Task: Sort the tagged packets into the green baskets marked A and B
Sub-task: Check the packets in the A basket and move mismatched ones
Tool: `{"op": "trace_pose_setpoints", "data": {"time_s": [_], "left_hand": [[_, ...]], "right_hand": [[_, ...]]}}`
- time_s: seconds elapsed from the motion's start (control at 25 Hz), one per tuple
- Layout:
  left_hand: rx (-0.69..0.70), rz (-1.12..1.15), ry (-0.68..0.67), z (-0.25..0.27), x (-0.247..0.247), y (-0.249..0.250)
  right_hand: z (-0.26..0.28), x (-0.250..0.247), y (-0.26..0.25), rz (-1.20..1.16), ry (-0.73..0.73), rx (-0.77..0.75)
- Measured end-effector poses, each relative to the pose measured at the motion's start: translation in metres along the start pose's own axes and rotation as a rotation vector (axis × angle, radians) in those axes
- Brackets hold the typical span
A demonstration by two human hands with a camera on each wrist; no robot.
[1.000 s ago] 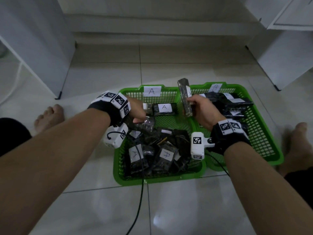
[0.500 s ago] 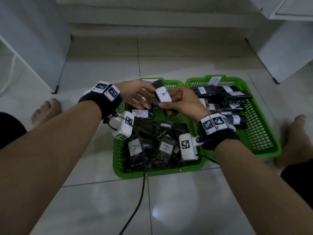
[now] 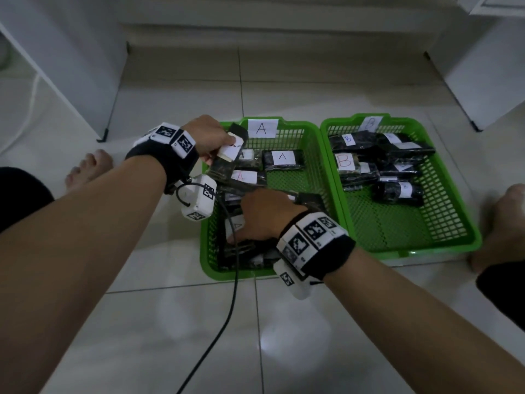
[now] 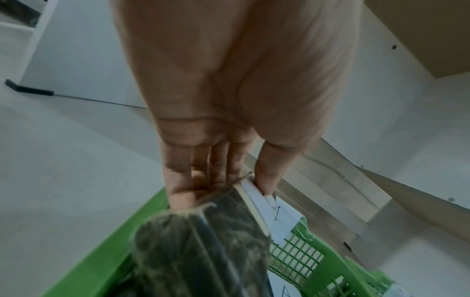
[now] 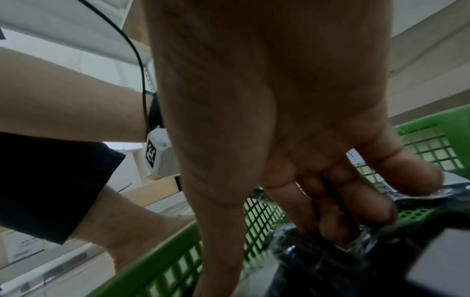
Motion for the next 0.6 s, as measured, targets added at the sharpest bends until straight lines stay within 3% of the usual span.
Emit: {"op": "trace_pose_setpoints", "data": {"time_s": [0.12, 0.24, 0.44, 0.6], "left_hand": [[0.004, 0.006, -0.014, 0.002, 0.0, -0.001], [0.012, -0.056, -0.057, 0.003, 0.002, -0.002], [0.122, -0.364, -0.071, 0.008, 0.011, 0.009], [0.153, -0.458, -0.155, 0.01, 0.023, 0.006]], "right_hand": [[-0.001, 0.001, 0.0, 0.014, -0.03, 0.007], [-0.006, 0.001, 0.005, -0.179, -0.003, 0.041], [-0.004, 0.001, 0.012, -0.428, 0.02, 0.099], [0.0, 0.0, 0.007, -0.322, 0.06, 0.06]]}}
Point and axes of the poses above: each hand's wrist, its own z-axis away from the middle knuckle, its own x-axis out of the palm, y = z × x, the point moved 4 cm from there along -z, towards the middle knuckle, and after that the axes turned 5 degrees about z, right-handed, at the moved point
